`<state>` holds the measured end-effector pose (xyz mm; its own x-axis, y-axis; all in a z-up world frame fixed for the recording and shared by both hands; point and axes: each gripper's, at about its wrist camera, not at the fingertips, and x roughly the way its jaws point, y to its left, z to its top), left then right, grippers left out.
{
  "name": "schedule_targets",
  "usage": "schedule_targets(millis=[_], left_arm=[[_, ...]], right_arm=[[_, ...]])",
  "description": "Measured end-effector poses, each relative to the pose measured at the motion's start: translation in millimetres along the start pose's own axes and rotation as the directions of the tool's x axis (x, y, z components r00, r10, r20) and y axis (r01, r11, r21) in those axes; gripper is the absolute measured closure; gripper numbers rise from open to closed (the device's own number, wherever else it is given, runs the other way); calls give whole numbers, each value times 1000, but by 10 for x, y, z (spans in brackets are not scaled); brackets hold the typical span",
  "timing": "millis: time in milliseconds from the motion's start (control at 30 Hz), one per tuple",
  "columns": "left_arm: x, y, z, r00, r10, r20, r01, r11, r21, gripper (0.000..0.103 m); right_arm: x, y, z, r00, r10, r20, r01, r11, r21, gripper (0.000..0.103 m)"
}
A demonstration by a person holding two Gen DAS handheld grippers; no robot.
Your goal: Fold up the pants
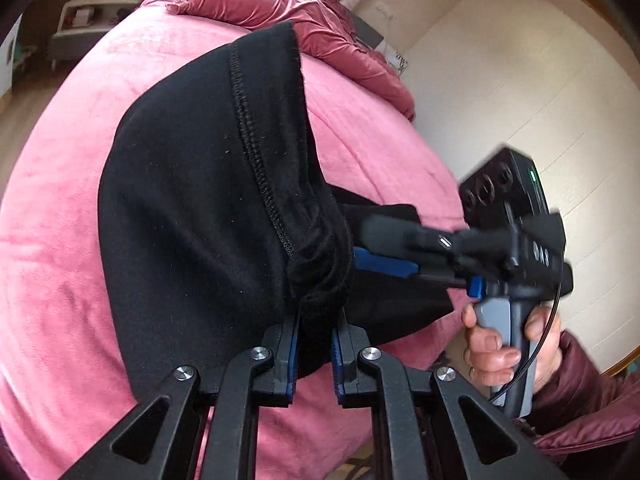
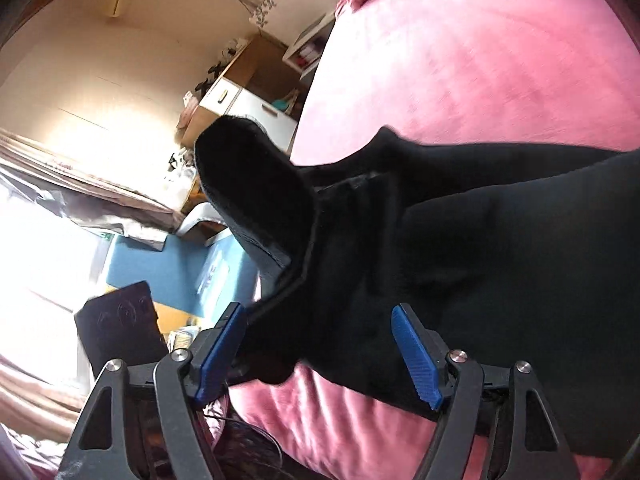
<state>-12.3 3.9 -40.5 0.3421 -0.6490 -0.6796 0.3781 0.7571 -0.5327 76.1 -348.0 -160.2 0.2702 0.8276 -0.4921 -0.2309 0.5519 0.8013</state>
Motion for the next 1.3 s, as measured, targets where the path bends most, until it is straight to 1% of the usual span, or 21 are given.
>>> schedule_targets(millis=[133,233,267,400,467,533,567,633,733,867,933,1000,1067,1233,1267,1300], left_arm=[[43,-104,8,995,102,-18,-100,993,67,90],[79,-203,7,991,136,-20,-133,986,104,90],[99,-257,7,988,154,-20,-150,980,128,90],[229,-501,-31,976,216,-18,-207,952,226,90],[281,-590,-61,970,242,-20,-228,937,265,90],[320,-669,-96,964,265,-18,-247,920,303,90],[347,-712,-112,960,279,-15,-260,912,318,90],[386,-757,-130,955,297,-12,-276,903,330,90],[393,-783,-140,956,294,-10,-275,906,321,90],[373,-757,-168,954,300,-9,-280,901,330,90],[350,-714,-91,953,302,-7,-283,900,331,90],[334,-738,-117,953,302,-1,-285,900,329,90],[219,-669,-152,954,301,4,-285,901,327,89],[25,-692,-156,951,310,17,-297,893,338,89],[-23,-703,-151,952,305,17,-292,894,341,87],[-99,-693,-141,961,277,12,-265,904,335,84]], right_arm=[[195,128,139,999,30,-22,-30,1000,-6,27],[309,225,231,998,50,-47,-52,998,-39,26],[360,253,258,996,53,-68,-56,997,-53,27],[558,250,343,990,7,-138,-21,995,-98,27],[684,262,385,987,-21,-162,3,993,-114,34],[773,276,411,983,-34,-180,10,991,-131,56],[834,300,420,980,-57,-188,29,989,-148,60],[901,328,421,977,-87,-194,53,983,-175,73],[933,307,440,976,-104,-193,72,983,-169,82],[912,245,429,976,-111,-190,82,984,-156,85],[895,252,419,976,-114,-186,85,984,-159,85],[876,265,398,976,-116,-183,87,983,-160,85],[842,269,370,977,-114,-179,85,983,-162,86],[763,311,320,980,-107,-168,79,983,-163,87],[744,318,312,981,-103,-164,76,984,-162,88],[727,320,318,982,-98,-161,72,984,-161,88]])
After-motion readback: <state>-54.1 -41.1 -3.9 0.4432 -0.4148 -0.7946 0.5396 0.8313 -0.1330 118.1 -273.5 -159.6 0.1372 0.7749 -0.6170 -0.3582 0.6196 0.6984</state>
